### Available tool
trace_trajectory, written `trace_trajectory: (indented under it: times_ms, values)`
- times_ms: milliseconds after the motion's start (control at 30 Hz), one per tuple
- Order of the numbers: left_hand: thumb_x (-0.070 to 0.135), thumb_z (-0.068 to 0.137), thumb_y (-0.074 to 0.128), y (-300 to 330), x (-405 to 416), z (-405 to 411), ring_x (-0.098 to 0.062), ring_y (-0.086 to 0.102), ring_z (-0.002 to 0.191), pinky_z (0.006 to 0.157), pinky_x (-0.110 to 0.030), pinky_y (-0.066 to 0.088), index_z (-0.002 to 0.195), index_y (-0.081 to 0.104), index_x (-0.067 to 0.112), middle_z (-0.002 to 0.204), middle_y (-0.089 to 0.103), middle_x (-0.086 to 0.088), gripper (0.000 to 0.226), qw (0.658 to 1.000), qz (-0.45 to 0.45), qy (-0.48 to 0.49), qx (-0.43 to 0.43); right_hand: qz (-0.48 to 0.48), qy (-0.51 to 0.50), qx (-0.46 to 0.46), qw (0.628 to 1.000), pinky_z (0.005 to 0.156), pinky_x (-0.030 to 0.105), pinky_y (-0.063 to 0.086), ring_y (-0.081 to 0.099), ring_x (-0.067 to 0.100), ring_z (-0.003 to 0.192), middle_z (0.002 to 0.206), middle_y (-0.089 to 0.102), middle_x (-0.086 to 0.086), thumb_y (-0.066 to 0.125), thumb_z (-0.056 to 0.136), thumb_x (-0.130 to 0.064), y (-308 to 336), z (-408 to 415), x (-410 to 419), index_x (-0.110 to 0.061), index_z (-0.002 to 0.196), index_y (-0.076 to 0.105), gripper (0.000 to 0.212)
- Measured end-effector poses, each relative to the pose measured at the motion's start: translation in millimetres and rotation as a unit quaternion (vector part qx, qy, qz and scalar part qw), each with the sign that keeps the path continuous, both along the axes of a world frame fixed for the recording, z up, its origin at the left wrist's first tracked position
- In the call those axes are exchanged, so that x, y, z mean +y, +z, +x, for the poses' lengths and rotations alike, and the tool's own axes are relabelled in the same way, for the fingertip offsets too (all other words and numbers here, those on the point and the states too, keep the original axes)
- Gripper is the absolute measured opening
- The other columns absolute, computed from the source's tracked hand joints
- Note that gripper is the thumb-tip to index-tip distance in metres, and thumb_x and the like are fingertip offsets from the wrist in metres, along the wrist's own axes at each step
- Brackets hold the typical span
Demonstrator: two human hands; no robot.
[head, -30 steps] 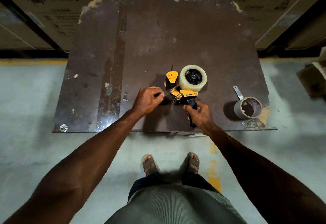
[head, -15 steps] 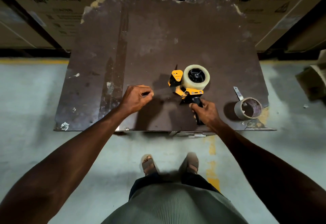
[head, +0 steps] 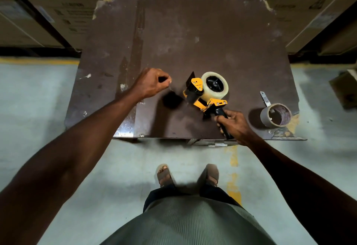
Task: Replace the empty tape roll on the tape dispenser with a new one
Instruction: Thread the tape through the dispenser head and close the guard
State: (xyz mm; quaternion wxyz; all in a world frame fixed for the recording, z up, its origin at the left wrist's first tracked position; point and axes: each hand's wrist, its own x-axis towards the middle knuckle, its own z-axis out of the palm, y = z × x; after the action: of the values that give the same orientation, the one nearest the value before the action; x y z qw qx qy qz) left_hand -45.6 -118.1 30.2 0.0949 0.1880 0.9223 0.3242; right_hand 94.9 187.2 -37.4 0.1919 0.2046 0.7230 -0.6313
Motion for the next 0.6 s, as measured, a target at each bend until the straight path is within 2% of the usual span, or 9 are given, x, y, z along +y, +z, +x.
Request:
trace_trajectory:
  times_ms: [200,333,467,533,600]
  values:
    - [0.018,0.088,0.068,16,14,-17,-0.010,0.065,0.074,0.067,-0.015,0.042,0.096,0.079,0.010,0.081,0.071,0.004,0.016,0.999,-0.022,-0.028,-0.022,-0.025,0.024,-0.011,0.999,0.041,0.022,0.039,0.048,0.014,0.043,0.062,0.057,0.004,0.063,0.095,-0.005,16,10,-3,-0.005,0.102,0.068,0.009]
    - [0.017,0.090,0.067,25,26,-20,-0.007,0.066,0.076,0.068,-0.022,0.051,0.096,0.080,0.009,0.086,0.076,0.000,0.016,0.999,-0.031,-0.030,-0.032,-0.040,0.029,-0.011,0.999,0.044,0.025,0.041,0.048,0.015,0.046,0.064,0.057,0.007,0.062,0.095,-0.004,21,12,-8,-0.010,0.102,0.070,0.012]
    - [0.016,0.090,0.067,30,33,-23,-0.004,0.064,0.075,0.058,-0.003,0.040,0.099,0.079,0.008,0.087,0.075,0.002,0.016,0.998,-0.027,-0.019,-0.044,-0.037,0.035,-0.003,0.999,0.043,0.024,0.042,0.049,0.017,0.046,0.066,0.058,0.009,0.061,0.096,-0.006,25,11,-8,-0.014,0.092,0.069,0.012]
    - [0.016,0.089,0.067,35,35,-25,-0.001,0.063,0.071,0.056,-0.004,0.040,0.094,0.080,0.008,0.085,0.076,0.000,0.015,0.998,-0.031,-0.022,-0.049,-0.038,0.038,-0.003,0.999,0.043,0.023,0.043,0.049,0.017,0.046,0.067,0.058,0.010,0.062,0.096,-0.007,25,11,-6,-0.015,0.091,0.070,0.012]
    - [0.017,0.089,0.067,42,35,-27,0.005,0.057,0.057,0.054,-0.009,0.041,0.089,0.079,0.008,0.075,0.074,-0.001,0.015,0.997,-0.042,-0.026,-0.055,-0.044,0.036,-0.008,0.998,0.043,0.024,0.043,0.049,0.017,0.047,0.067,0.057,0.009,0.060,0.097,-0.007,25,11,-4,-0.015,0.091,0.070,0.014]
